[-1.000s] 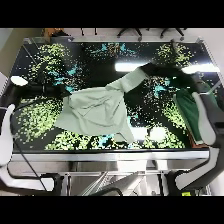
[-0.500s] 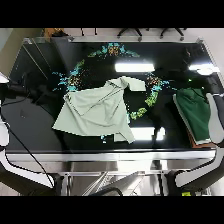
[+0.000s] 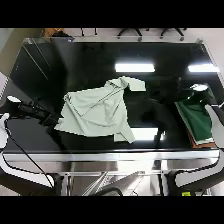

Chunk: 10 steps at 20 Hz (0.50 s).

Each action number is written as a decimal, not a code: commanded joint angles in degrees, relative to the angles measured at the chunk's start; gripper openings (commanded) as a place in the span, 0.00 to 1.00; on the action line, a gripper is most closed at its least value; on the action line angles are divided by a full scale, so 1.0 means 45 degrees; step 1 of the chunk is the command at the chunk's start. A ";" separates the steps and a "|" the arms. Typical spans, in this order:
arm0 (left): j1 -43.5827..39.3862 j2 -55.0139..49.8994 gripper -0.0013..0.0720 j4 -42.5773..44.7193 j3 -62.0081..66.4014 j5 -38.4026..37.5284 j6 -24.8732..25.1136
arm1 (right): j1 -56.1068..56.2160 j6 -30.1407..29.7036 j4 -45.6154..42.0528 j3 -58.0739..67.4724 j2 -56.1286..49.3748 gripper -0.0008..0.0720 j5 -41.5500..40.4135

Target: Fold the shirts.

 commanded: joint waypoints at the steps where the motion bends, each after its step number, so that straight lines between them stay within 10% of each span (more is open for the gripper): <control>1: -0.0272 -0.0024 0.97 0.0282 -0.0554 0.0792 0.0296 | 0.0753 0.0000 -0.0622 -0.1423 0.0160 0.54 0.0272; 3: -0.0423 -0.0024 0.73 0.0257 -0.0549 0.0782 0.0316 | 0.1530 0.0010 -0.1243 -0.1836 0.0155 0.63 0.0073; 4: -0.0510 -0.0024 0.71 0.0253 -0.0534 0.0748 0.0325 | 0.1904 0.0015 -0.1409 -0.1943 0.0155 0.76 -0.0112; 10: 0.0350 -0.0019 0.71 0.0248 0.0763 -0.1171 0.0486 | 0.2550 0.0223 -0.1530 -0.2030 0.0121 0.78 -0.0350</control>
